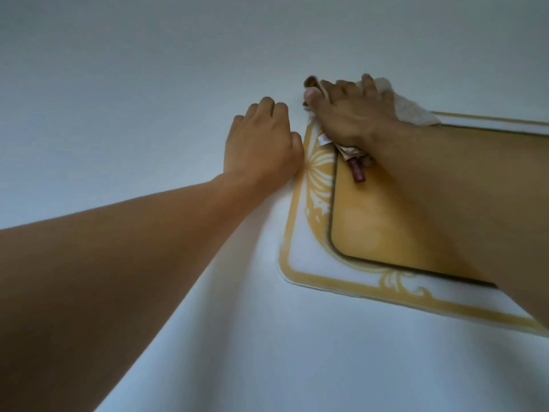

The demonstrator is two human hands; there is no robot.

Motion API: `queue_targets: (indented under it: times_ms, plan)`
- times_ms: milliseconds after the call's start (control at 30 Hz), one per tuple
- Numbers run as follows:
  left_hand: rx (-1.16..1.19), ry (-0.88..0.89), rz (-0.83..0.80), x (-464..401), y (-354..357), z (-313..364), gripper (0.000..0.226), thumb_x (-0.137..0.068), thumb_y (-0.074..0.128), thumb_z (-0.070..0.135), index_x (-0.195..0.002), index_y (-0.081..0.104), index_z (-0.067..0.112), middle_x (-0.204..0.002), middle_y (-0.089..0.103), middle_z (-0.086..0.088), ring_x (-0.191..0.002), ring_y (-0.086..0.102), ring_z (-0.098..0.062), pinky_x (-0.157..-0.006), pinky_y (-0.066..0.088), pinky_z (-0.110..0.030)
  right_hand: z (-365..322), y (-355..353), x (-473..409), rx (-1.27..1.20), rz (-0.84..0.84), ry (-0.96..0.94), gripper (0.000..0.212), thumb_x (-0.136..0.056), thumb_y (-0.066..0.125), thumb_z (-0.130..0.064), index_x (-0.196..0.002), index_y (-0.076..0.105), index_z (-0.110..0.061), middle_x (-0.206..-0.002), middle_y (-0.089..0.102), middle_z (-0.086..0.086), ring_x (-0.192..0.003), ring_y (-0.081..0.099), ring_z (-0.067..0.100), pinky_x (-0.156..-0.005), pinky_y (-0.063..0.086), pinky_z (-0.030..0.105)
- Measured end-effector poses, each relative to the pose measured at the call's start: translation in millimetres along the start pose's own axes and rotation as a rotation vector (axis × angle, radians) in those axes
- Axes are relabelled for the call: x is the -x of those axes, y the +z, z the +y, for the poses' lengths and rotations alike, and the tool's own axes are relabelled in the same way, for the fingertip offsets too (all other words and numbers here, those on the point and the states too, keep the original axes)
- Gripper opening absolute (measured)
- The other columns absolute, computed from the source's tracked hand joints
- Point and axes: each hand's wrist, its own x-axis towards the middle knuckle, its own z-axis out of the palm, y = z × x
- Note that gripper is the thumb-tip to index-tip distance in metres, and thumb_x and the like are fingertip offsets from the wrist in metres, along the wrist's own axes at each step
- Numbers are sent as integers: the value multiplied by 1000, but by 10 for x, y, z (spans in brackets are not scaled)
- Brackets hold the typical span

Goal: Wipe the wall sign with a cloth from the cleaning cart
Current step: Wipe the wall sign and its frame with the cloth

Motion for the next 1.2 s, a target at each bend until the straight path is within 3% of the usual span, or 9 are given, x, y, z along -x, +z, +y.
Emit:
queue_targets:
  times_ms: [200, 300, 367, 667, 1200]
  plan:
    - [128, -60, -119, 229, -96, 3, 38, -95, 36, 18, -124, 57, 6, -131, 57, -13, -120, 51, -32, -99, 38, -39, -83, 38, 314, -32, -9, -16, 90, -79, -1, -80, -157, 14, -38, -168, 8, -4, -153, -8, 34, -117, -7, 63]
    - [77, -41, -206, 341, -132, -29, 51, -98, 30, 20, -146, 44, 11, -157, 38, -11, -146, 31, -26, -120, 22, -42, -134, 30, 460, -11, -23, -16, 86, -82, 1, -78, -157, 13, -38, -168, 6, -5, -153, -8, 34, -117, -7, 63]
    - [40, -47, -242, 419, -142, -44, 54, -99, 28, 24, -152, 35, 15, -163, 28, -8, -151, 20, -23, -123, 14, -44, -170, 27, 565, 2, -25, -12, 81, -86, 4, -76, -157, 13, -38, -168, 5, -5, -153, -8, 33, -117, -8, 63]
    - [21, -95, -294, 753, -256, -68, 60, -97, 20, 36, -156, 27, 25, -166, 19, -4, -153, 11, -21, -125, 7, -45, -314, -6, 988, 35, -38, -4, 71, -94, 7, -69, -158, 10, -38, -169, 2, -6, -153, -12, 29, -118, -12, 60]
    - [11, -139, -338, 1297, -539, -93, 67, -91, 19, 38, -155, 26, 21, -166, 18, -4, -154, 9, -21, -125, 6, -45, -470, 25, 1477, 61, 10, 18, 69, -96, 10, -64, -158, 15, -35, -168, 8, -4, -154, -4, 30, -120, -5, 59]
